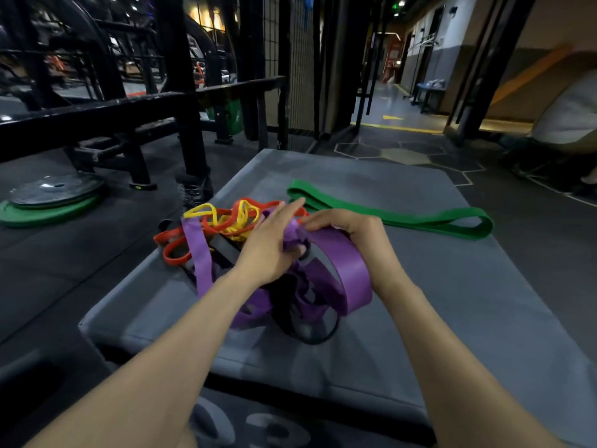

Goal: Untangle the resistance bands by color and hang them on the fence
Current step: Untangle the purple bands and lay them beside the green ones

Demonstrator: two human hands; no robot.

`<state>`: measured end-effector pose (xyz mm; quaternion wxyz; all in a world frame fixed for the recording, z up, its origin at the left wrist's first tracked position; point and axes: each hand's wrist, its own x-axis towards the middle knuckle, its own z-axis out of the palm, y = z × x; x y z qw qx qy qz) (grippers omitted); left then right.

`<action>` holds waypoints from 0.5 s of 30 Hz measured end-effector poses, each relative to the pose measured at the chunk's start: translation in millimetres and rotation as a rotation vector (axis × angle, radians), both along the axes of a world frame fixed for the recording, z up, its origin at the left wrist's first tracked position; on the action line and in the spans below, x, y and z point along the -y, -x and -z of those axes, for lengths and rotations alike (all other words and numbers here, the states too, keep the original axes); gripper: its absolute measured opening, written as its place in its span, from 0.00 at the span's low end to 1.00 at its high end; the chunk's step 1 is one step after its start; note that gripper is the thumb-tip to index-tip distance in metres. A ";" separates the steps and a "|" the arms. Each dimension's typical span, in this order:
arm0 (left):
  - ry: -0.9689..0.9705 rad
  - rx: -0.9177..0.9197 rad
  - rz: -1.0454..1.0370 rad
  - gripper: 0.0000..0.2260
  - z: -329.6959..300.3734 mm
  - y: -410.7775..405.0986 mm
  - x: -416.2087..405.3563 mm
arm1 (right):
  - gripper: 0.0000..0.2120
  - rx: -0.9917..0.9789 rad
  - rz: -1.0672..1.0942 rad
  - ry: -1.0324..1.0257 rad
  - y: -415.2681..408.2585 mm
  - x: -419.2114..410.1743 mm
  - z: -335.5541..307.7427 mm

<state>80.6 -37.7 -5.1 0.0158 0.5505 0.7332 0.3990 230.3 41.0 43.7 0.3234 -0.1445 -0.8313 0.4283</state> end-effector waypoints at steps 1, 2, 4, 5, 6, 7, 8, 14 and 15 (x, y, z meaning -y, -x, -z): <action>0.055 0.019 0.034 0.30 1.2 -1.4 -3.8 | 0.11 -0.008 -0.005 0.042 -1.9 1.8 -2.3; 0.097 0.044 0.055 0.26 1.8 -5.1 -6.2 | 0.11 -0.062 0.011 0.018 -5.0 3.8 -4.7; 0.173 0.003 0.024 0.16 1.6 -11.2 -7.0 | 0.13 -0.215 0.097 -0.019 -14.4 2.8 -5.6; 0.189 -0.079 -0.016 0.12 -0.1 -12.8 -6.2 | 0.14 -0.254 0.151 0.011 -20.1 -1.0 -6.1; 0.181 -0.165 -0.043 0.10 -2.7 -13.6 -4.8 | 0.14 -0.287 0.202 0.032 -26.7 -4.5 -5.3; 0.172 -0.211 -0.047 0.09 -6.9 -14.2 -2.7 | 0.15 -0.308 0.267 0.041 -29.7 -12.7 -2.5; 0.177 -0.246 -0.040 0.08 -12.1 -13.5 -0.4 | 0.17 -0.313 0.325 0.049 -33.7 -17.5 0.4; 0.080 -0.006 -0.155 0.07 -52.3 12.4 -0.2 | 0.12 -0.137 0.523 -0.468 -64.4 -42.2 -0.5; 0.009 0.075 -0.162 0.07 -62.7 15.0 0.4 | 0.13 -0.061 0.500 -0.521 -69.1 -48.1 0.6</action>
